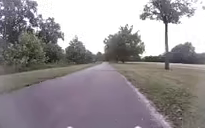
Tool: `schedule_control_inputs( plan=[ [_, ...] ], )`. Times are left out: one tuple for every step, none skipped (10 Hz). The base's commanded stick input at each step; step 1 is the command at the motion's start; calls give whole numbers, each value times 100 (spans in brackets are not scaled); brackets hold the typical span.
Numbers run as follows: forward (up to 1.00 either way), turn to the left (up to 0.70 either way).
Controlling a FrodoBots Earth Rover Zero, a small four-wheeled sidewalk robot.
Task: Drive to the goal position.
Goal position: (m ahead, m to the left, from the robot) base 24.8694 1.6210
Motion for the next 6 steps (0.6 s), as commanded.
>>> schedule_control_inputs(
  plan=[
    [68,0],
    [68,0],
    [68,0],
    [68,0],
    [68,0],
    [68,0]
  ],
)
